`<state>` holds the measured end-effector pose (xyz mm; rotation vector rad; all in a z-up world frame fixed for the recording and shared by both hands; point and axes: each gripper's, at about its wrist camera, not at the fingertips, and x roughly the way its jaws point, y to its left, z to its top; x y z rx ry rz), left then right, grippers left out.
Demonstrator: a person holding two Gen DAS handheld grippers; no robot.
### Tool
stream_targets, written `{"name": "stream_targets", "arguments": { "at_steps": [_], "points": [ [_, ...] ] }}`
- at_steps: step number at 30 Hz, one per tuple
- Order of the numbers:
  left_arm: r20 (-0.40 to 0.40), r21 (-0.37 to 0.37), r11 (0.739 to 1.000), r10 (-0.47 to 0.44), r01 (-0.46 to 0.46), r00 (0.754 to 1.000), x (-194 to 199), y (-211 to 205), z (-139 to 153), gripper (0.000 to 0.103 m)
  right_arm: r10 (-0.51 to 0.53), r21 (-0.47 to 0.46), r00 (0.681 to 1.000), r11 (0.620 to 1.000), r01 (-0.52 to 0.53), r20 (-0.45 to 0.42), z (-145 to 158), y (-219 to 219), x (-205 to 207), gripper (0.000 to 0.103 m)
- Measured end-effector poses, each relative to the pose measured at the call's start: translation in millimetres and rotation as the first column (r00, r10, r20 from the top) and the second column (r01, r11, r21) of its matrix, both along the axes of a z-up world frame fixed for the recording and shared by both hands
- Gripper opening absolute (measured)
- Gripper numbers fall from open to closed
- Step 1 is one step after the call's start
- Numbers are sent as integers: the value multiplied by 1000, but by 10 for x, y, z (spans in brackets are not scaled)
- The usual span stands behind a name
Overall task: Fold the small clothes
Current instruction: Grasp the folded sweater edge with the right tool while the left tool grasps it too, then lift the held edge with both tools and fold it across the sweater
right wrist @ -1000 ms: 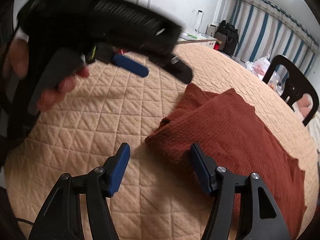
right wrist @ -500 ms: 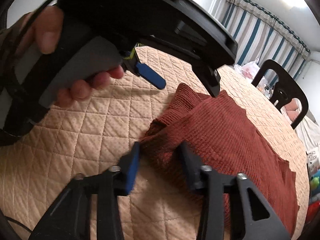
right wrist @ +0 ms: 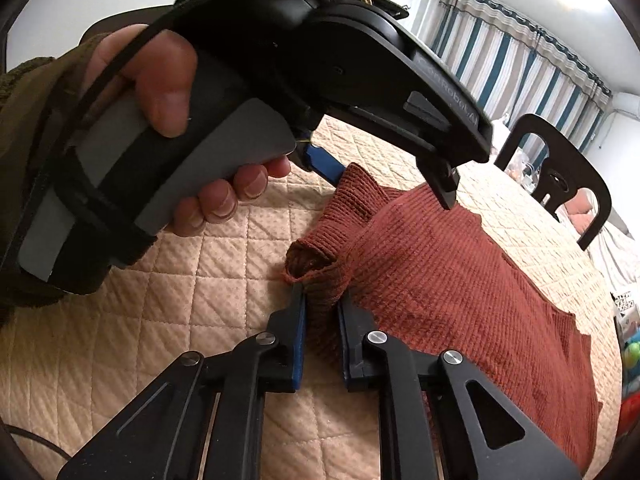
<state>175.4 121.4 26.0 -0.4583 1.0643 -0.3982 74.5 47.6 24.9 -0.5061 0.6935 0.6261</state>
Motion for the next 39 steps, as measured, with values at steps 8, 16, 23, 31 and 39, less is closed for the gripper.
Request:
{"name": "stream_targets", "arguments": {
  "at_steps": [8, 16, 23, 31, 39],
  "points": [
    [-22, 62, 998, 12, -11, 1000, 57, -88, 2, 24, -3, 22, 1000, 1000, 3, 1, 38, -3, -37, 13],
    [-12, 70, 997, 35, -35, 999, 58, -137, 122, 15, -20, 84, 1000, 996, 20, 2, 125, -124, -33, 11],
    [22, 35, 999, 39, -39, 999, 31, -265, 342, 15, -67, 181, 998, 981, 67, -7, 304, -416, 32, 10],
    [68, 22, 1000, 15, -17, 998, 10, -589, 592, 15, -120, 258, 993, 959, 115, 2, 467, -747, -17, 9],
    [97, 4, 1000, -26, 26, 995, 37, -1052, 768, 15, -182, 321, 983, 931, 173, -2, 578, -1135, 0, 9]
  ]
}}
